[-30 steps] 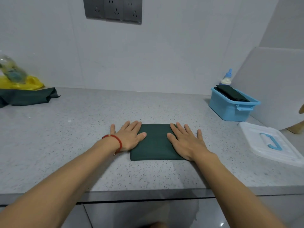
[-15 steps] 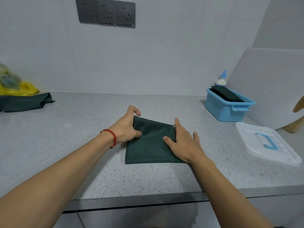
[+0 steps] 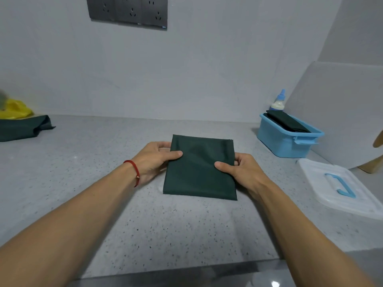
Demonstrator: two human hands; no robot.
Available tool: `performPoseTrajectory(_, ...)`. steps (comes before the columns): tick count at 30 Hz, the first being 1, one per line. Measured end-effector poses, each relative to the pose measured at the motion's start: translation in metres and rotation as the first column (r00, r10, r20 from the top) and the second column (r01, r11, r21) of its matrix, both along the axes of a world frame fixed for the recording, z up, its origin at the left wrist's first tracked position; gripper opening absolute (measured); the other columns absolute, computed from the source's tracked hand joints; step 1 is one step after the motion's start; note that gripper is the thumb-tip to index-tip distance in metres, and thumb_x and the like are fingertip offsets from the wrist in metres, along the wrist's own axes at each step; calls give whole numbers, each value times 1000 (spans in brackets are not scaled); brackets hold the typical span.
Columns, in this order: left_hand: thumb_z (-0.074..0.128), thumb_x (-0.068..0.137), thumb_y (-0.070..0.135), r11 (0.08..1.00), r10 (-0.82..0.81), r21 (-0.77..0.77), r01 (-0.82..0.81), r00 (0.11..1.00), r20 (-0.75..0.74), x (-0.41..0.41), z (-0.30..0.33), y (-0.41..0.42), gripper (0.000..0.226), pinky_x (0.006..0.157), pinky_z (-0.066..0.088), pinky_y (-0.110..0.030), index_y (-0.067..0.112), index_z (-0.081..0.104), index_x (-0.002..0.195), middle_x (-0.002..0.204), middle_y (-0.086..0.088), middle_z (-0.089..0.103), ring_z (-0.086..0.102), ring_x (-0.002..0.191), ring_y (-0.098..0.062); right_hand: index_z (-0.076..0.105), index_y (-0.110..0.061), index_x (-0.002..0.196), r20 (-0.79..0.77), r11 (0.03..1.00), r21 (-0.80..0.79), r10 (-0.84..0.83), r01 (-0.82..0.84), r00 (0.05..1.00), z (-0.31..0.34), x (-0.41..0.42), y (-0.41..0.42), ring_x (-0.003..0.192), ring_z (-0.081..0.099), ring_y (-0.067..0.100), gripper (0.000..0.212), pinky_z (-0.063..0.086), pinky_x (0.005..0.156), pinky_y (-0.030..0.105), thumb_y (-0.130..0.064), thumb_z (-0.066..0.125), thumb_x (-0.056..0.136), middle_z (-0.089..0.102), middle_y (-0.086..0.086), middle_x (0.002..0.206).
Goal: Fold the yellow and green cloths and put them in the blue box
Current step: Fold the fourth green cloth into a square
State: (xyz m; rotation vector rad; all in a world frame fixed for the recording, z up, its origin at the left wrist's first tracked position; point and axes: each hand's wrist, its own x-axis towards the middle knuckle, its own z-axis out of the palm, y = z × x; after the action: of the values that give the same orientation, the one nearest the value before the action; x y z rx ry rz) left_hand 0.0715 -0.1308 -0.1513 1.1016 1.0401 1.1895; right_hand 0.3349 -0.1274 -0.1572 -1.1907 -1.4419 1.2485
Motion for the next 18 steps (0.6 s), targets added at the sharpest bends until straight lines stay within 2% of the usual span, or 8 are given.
performPoseTrajectory(2,65,93,-3,997,-64,-33,64,998,8,-7,-7,5,26,82,60,-29,-3,63,118,112,-19,74,74,103,-27,74,-13,109,43,999,34,-2,1,999,-1,-4,8,92,77,19,26,61,70,24,-14,83,85,79,1,99)
performPoseTrajectory(4,64,92,-8,998,-53,31,54,998,-32,-10,-13,7,30,87,60,-37,-2,59,121,110,-19,75,73,104,-31,73,-14,114,82,998,52,32,-37,996,-3,-2,12,95,76,18,25,61,74,25,-16,78,90,79,0,102)
performPoseTrajectory(8,67,91,-7,988,-38,140,61,986,-161,-10,-20,9,34,91,58,-49,5,54,119,111,-12,76,72,104,-34,65,-13,127,16,984,43,172,-172,985,-4,15,15,108,73,25,26,59,90,30,-10,59,102,76,9,113)
performPoseTrajectory(11,65,92,-7,981,-91,163,108,990,-109,-17,-20,10,36,94,57,-50,5,53,124,118,-15,73,70,110,-38,57,-16,132,-2,971,84,225,-224,974,-4,17,13,109,73,28,30,58,91,29,-6,55,104,75,14,115)
performPoseTrajectory(13,61,93,-10,970,-163,172,172,984,-66,-24,-20,11,42,99,55,-46,7,51,131,125,-18,69,65,118,-39,55,-14,132,-24,969,106,228,-224,973,-5,16,12,108,72,31,30,59,91,34,-4,55,103,75,16,115)
performPoseTrajectory(16,60,92,-9,951,-240,175,254,966,-95,-31,-23,10,50,109,44,-56,12,51,136,130,-24,64,59,123,-46,58,-13,129,-49,974,151,178,-169,983,-6,16,11,107,73,32,31,61,89,40,0,58,101,75,15,114)
performPoseTrajectory(18,56,94,-13,947,-227,201,251,964,-137,-31,-24,9,48,105,49,-53,15,56,132,125,-23,67,63,119,-44,63,-15,127,-48,972,175,167,-156,985,-8,16,9,109,72,28,34,60,90,39,3,59,99,75,11,117)
